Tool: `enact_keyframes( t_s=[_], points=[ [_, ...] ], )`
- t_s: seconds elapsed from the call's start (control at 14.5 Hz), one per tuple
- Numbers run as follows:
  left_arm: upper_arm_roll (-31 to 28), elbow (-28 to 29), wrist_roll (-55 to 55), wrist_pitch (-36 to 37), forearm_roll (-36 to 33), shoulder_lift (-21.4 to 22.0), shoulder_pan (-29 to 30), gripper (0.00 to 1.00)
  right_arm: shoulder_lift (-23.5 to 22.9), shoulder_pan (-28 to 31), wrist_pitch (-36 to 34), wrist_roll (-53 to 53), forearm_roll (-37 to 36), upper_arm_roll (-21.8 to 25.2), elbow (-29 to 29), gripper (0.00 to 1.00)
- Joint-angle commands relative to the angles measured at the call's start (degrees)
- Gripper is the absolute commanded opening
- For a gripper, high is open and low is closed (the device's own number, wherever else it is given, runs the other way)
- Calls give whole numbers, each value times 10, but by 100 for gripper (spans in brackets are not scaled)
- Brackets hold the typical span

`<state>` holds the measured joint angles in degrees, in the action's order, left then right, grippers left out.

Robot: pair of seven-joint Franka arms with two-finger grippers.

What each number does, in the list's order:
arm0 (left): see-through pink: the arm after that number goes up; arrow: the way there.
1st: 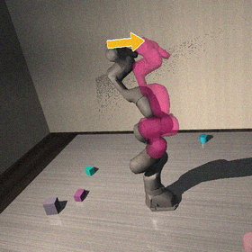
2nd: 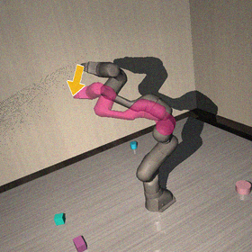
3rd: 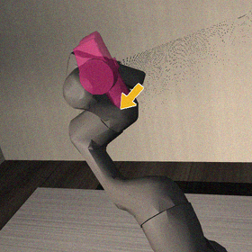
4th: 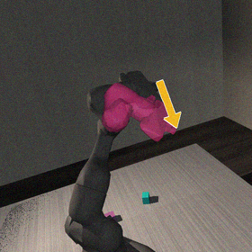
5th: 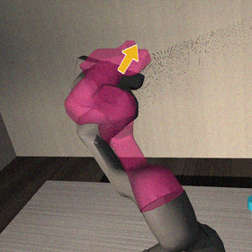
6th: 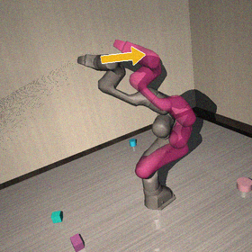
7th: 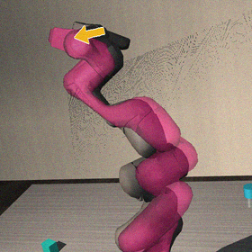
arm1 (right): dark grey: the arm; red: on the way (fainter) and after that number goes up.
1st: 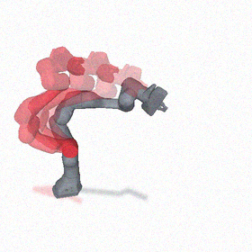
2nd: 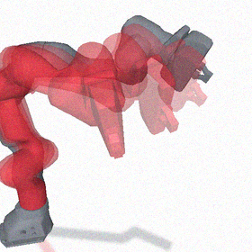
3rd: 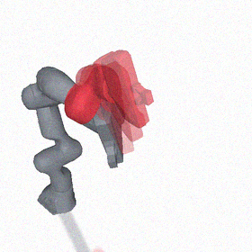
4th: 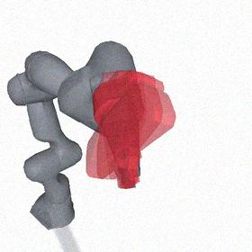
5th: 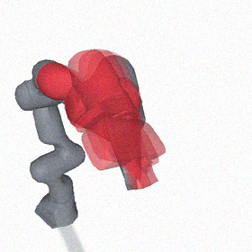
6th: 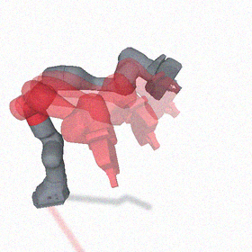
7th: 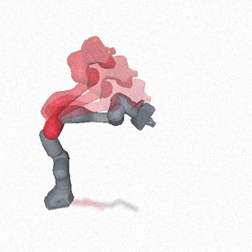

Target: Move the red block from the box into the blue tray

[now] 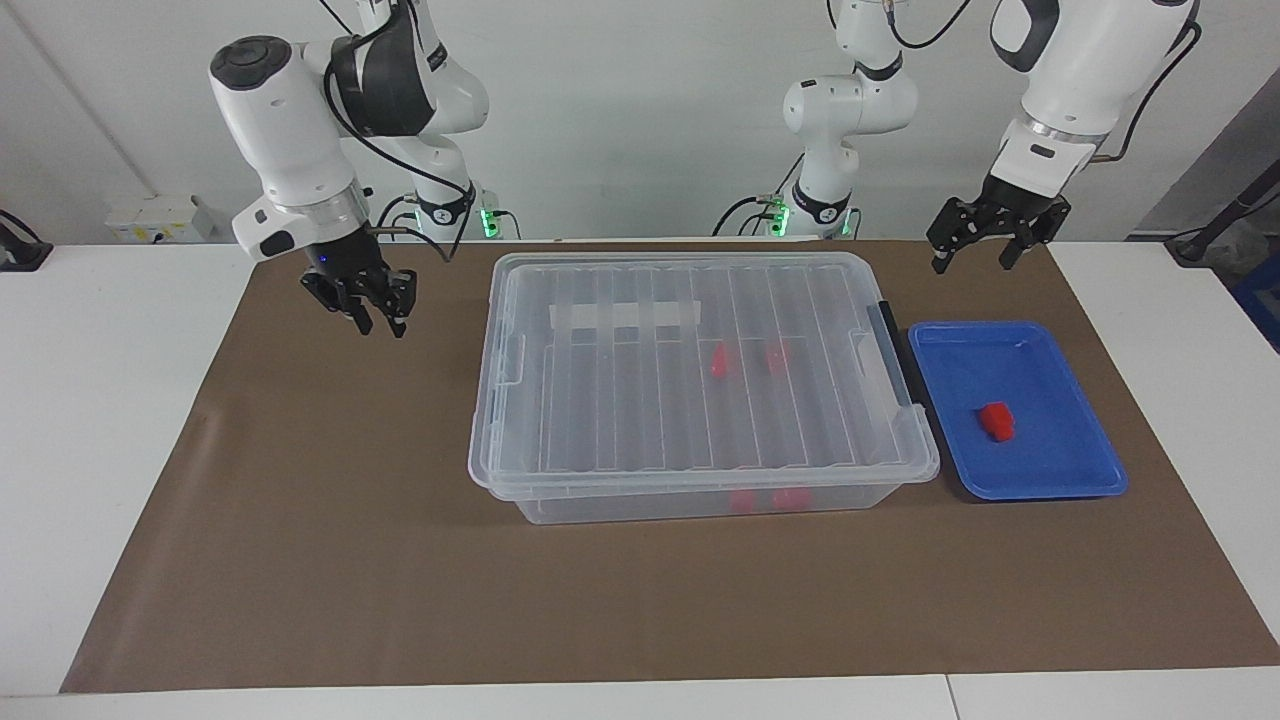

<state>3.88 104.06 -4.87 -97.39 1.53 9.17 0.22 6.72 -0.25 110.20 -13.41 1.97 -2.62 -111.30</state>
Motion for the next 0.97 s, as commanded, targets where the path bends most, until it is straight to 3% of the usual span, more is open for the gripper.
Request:
enact_keyframes(
  t_s=[0.0,0.21,0.41,0.62,0.9],
  points=[
    [-10,4,-3,13,-8,1,-3,100,-3,20,-59,0,2,-6,56,100],
    [-10,7,-15,22,-7,2,-40,100,-13,24,-93,0,-4,-5,104,100],
    [-10,0,-86,41,-8,2,-50,100,-50,23,-175,0,-24,-5,194,100],
    [-10,-1,-88,39,-8,2,-58,100,-67,14,-262,1,-19,-10,263,100],
    [-18,-18,-87,35,-8,-42,-67,100,-66,10,-249,-3,-19,-12,253,100]
  ],
)
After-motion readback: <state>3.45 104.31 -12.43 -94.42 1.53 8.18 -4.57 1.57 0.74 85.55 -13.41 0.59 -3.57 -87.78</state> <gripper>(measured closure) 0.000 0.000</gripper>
